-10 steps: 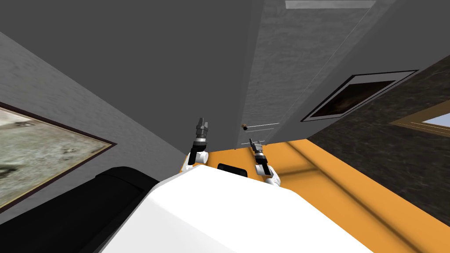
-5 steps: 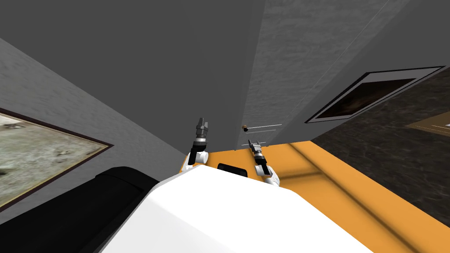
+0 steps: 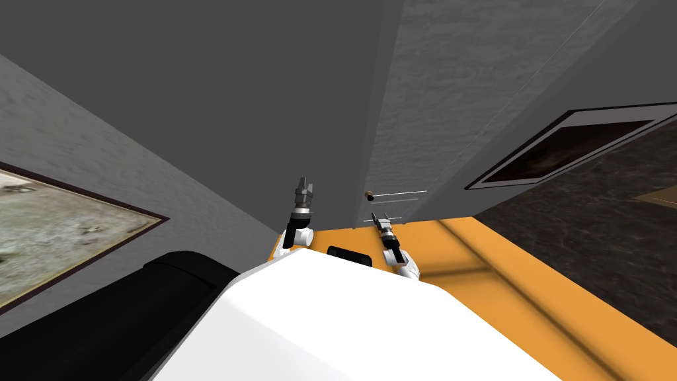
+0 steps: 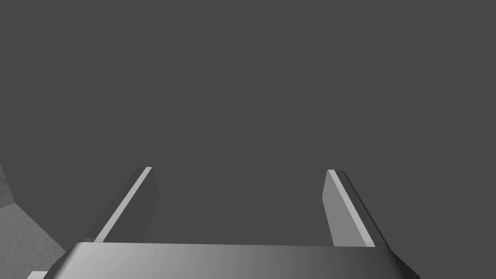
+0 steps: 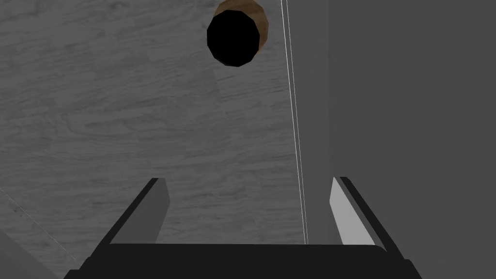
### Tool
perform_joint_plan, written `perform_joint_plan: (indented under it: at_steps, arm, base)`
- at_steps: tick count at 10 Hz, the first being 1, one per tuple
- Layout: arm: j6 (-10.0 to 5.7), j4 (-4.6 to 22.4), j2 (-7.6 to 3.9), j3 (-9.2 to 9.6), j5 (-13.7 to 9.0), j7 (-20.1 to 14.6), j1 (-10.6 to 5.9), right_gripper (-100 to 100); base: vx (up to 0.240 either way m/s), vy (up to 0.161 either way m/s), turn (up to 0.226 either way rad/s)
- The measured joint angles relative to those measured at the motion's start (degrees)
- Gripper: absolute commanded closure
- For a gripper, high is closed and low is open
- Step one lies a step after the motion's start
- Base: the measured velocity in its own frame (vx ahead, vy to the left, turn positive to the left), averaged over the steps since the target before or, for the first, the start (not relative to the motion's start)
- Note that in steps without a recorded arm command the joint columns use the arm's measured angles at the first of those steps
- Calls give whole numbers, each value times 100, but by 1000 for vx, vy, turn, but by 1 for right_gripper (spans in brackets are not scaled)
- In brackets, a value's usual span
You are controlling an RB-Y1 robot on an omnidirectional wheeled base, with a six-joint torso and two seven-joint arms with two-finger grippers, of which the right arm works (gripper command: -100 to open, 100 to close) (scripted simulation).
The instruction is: Pull the door open
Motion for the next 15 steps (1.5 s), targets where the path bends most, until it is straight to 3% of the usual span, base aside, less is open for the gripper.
perform_joint_plan:
  at_steps: [8, 11, 15]
  arm:
    - [-238, 1018, -29, 8, 191, 689, -364, -100]
    - [-296, 1053, -97, 11, 184, 658, -349, -100]
    - [-446, 983, -316, 48, 168, 481, -163, -100]
  base:
    - [64, -30, 36]
    - [46, 139, 5]
    - [132, 180, 8]
